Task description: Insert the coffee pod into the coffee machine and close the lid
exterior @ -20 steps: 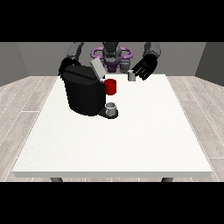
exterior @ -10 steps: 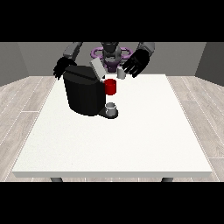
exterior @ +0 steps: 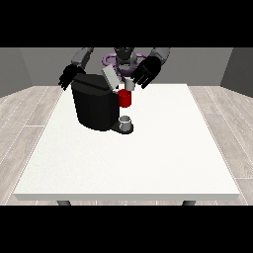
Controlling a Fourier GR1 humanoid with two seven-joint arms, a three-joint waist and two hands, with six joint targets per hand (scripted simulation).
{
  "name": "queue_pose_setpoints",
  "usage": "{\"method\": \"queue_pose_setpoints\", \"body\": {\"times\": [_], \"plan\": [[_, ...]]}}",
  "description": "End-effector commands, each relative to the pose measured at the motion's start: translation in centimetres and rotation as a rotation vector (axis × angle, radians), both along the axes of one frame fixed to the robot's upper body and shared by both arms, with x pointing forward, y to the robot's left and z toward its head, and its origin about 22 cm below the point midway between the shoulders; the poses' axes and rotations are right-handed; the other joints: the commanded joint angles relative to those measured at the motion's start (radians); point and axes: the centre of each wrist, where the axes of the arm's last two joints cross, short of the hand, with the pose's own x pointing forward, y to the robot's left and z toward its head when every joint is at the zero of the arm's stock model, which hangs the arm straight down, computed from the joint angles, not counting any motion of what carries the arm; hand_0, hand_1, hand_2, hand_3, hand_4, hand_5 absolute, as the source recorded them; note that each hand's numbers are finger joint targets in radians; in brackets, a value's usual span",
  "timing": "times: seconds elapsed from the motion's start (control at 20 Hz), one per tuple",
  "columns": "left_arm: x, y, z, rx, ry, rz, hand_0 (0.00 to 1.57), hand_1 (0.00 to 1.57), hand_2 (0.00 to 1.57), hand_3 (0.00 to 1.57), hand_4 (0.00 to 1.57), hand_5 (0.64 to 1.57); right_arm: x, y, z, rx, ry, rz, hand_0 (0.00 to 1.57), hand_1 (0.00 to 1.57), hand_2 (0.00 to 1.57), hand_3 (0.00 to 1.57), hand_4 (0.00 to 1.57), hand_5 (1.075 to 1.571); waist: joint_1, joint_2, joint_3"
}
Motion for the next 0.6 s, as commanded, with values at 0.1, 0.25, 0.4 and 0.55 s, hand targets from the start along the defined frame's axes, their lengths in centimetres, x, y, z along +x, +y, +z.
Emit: {"method": "queue_pose_setpoints", "body": {"times": [0.1,0.25,0.4,0.55], "plan": [[0.2,0.1,0.3,-0.006,0.029,-0.006,1.29,1.29,1.32,1.22,0.5,1.571,0.7,-0.5,1.5,0.014,0.001,-0.019,0.0,0.0,0.0,0.0,0.54,1.571,0.0,0.009,-0.0002],[0.2,0.2,2.1,0.014,-0.03,-0.005,1.33,1.33,1.34,1.23,0.5,1.571,0.6,0.0,0.9,0.019,-0.034,-0.003,0.0,0.0,0.0,0.0,0.5,1.571,-0.009,0.068,-0.0001],[0.6,-2.8,0.4,0.013,0.021,-0.021,1.23,1.23,1.28,1.21,0.51,1.571,1.2,0.6,1.7,0.028,-0.007,0.007,0.0,0.0,0.0,0.0,0.52,1.571,-0.001,0.026,-0.0001],[0.5,-3.3,0.4,0.023,-0.025,-0.049,1.21,1.21,1.26,1.19,0.5,1.571,1.6,-1.0,1.7,0.029,-0.04,-0.049,0.0,0.0,0.0,0.0,0.51,1.571,0.015,0.053,0.0001]]}}
